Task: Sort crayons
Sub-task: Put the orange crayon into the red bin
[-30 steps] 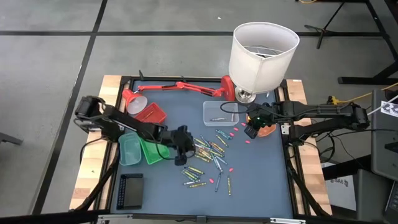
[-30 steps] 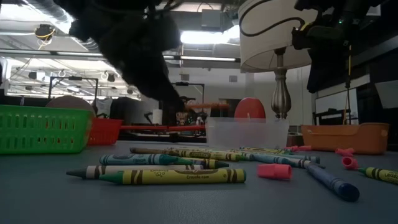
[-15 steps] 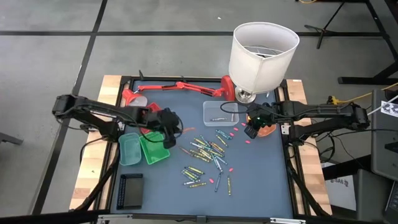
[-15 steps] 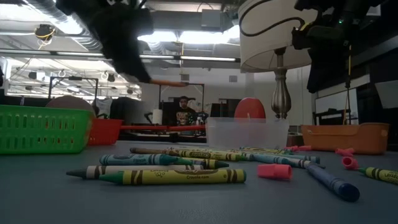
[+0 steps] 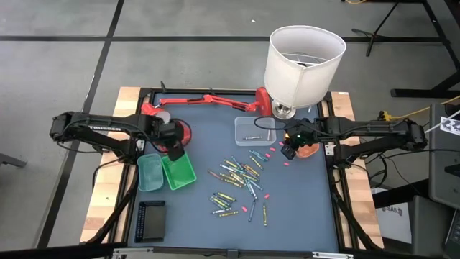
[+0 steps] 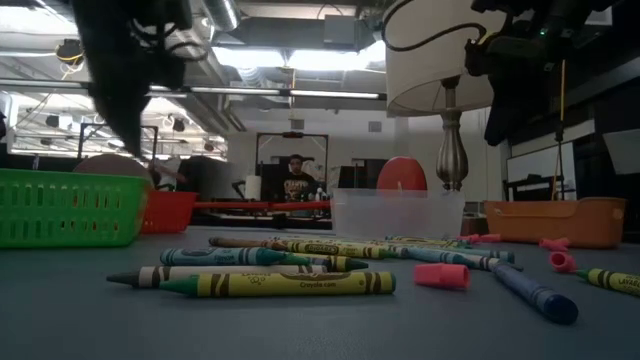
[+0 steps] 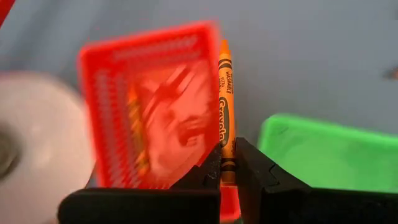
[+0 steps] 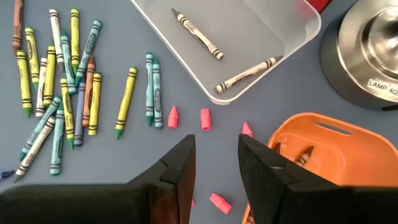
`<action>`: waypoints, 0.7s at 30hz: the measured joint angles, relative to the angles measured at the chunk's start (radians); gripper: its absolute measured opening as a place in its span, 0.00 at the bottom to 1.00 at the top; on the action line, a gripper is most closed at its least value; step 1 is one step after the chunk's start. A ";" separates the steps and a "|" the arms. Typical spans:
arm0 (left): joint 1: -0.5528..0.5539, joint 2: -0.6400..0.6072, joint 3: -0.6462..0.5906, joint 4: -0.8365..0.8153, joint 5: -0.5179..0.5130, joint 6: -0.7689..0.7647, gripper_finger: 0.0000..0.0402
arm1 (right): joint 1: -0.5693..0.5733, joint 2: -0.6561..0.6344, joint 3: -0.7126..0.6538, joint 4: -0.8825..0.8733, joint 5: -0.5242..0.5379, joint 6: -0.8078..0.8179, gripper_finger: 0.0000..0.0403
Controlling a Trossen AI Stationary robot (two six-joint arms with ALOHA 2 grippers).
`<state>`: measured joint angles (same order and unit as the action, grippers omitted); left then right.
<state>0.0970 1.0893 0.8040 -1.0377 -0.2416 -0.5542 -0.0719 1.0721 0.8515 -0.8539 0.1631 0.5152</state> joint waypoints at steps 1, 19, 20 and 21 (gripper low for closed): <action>0.002 0.000 0.000 -0.032 -0.009 -0.026 0.02 | 0.000 0.000 0.000 0.000 -0.001 0.000 0.29; 0.003 0.004 0.000 -0.155 -0.057 -0.177 0.08 | 0.000 0.070 -0.001 0.215 -0.160 -0.026 0.29; 0.003 0.004 0.000 -0.155 -0.066 -0.177 0.09 | 0.000 0.084 -0.001 0.225 -0.166 -0.027 0.29; 0.003 0.004 0.000 -0.155 -0.073 -0.177 0.10 | 0.000 0.100 -0.001 0.231 -0.176 -0.027 0.29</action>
<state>0.1001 1.0931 0.8040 -1.1926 -0.3144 -0.7315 -0.0715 1.1719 0.8501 -0.6225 -0.0126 0.4881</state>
